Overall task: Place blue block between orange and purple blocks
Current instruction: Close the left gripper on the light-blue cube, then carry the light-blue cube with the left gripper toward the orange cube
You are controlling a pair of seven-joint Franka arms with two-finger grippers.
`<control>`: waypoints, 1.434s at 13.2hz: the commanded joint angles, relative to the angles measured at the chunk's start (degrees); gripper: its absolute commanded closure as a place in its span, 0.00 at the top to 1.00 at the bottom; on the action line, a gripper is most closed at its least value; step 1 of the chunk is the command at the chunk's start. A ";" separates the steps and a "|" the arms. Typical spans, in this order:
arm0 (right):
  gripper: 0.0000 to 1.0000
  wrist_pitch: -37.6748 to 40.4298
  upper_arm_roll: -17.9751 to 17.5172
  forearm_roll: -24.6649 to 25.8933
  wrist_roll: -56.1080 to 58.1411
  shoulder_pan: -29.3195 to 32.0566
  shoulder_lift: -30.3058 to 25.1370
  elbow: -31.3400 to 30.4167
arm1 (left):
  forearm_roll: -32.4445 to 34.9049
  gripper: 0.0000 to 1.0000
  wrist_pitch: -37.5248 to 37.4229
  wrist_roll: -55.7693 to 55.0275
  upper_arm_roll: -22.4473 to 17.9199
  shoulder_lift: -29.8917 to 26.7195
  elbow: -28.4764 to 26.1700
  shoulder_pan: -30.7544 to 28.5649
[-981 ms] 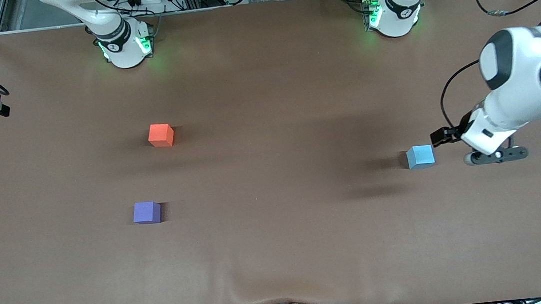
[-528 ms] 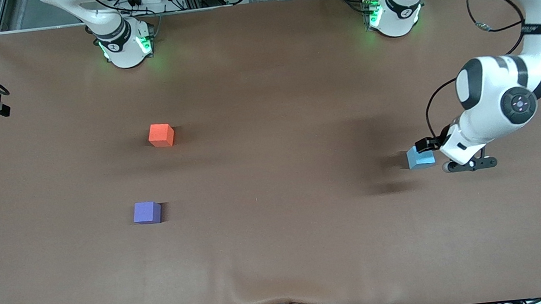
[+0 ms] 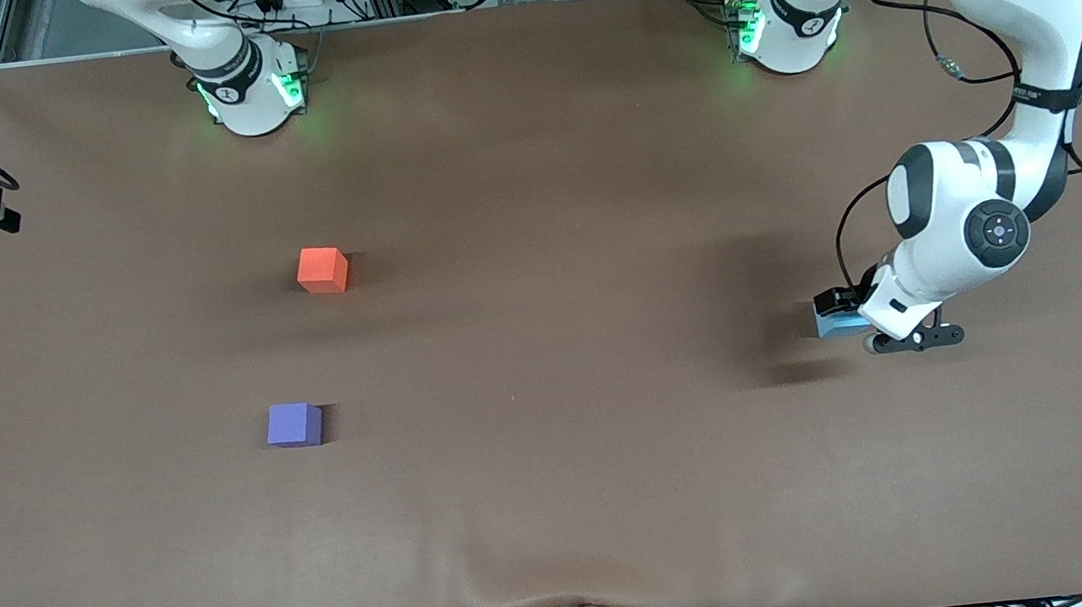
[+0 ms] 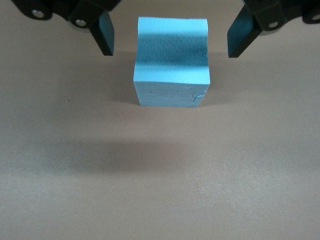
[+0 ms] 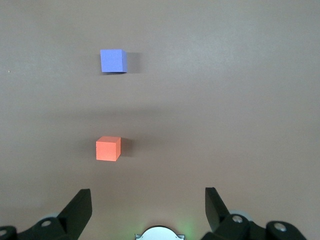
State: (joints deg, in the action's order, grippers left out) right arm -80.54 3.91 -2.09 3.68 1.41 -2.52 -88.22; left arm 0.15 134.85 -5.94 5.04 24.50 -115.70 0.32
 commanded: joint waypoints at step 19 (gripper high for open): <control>1.00 0.65 -0.31 -0.37 -0.26 0.35 0.06 0.68 | 1.08 0.00 -7.40 -14.07 0.67 4.05 15.30 24.08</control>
State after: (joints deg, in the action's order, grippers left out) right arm -80.53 3.82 -2.09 3.68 1.39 -2.52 -88.23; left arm 0.47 130.90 -15.43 6.29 26.37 -106.06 19.37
